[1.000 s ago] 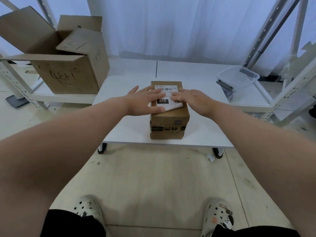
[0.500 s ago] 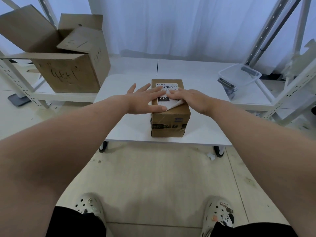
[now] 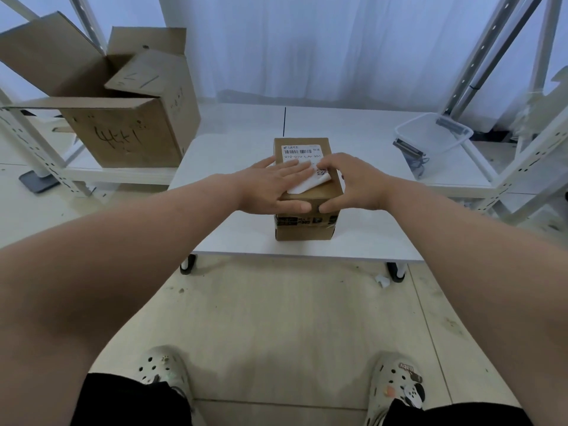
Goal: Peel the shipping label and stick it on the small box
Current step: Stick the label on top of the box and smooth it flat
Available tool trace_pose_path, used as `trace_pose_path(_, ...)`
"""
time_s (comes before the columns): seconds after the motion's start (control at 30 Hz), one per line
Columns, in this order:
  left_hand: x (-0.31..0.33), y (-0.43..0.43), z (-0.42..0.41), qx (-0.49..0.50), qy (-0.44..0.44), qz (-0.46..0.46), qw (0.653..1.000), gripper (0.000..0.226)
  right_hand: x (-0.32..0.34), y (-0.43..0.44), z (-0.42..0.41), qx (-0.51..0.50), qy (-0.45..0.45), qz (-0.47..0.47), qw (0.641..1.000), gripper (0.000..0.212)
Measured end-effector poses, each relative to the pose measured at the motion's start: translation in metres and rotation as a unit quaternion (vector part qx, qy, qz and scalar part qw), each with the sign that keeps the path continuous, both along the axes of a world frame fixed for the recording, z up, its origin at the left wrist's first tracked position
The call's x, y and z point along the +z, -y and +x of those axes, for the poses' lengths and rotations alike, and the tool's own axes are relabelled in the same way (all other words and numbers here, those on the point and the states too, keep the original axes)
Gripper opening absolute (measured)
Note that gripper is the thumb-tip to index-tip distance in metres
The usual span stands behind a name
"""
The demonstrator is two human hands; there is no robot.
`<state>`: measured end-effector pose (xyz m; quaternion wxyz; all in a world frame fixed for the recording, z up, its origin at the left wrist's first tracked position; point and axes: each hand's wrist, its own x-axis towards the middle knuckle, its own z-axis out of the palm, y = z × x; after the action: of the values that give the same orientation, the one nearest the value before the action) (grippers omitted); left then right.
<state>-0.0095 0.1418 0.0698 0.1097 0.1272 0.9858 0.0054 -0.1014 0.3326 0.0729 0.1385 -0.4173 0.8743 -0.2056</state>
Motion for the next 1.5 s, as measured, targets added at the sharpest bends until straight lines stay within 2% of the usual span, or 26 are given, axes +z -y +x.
trace_pose_path(0.2,0.002,0.002,-0.008,0.013,-0.01,-0.036,0.999,0.097,0.003,0.001,0.002,-0.015,0.024,-0.011,1.0,0.079)
trace_pose_path(0.47,0.006,0.0,0.01,-0.058,-0.012,-0.009,0.998,0.091,0.005,0.003,0.005,-0.031,0.018,-0.005,0.999,0.082)
trace_pose_path(0.6,0.013,0.005,0.013,-0.047,-0.012,-0.016,0.999,0.087,0.005,0.003,0.008,-0.034,0.045,-0.02,0.998,0.081)
trace_pose_path(0.7,0.01,0.002,0.009,-0.03,-0.01,-0.04,0.999,0.095,0.003,0.003,0.009,-0.042,0.069,-0.032,0.996,0.08)
trace_pose_path(0.9,0.002,-0.016,-0.004,-0.038,-0.031,-0.01,0.999,0.102,0.004,0.001,0.008,-0.044,0.101,-0.074,0.991,0.065)
trace_pose_path(1.07,0.001,-0.005,0.007,-0.07,-0.023,0.001,0.997,0.095,0.001,0.001,0.005,-0.071,0.137,-0.084,0.984,0.088)
trace_pose_path(1.33,0.001,-0.018,-0.001,-0.066,-0.033,-0.02,0.997,0.098,0.002,0.001,0.007,-0.072,0.173,-0.102,0.977,0.106)
trace_pose_path(1.5,0.004,-0.021,-0.001,-0.086,-0.026,0.006,0.996,0.087,0.002,0.0,0.004,-0.07,0.163,-0.091,0.98,0.117)
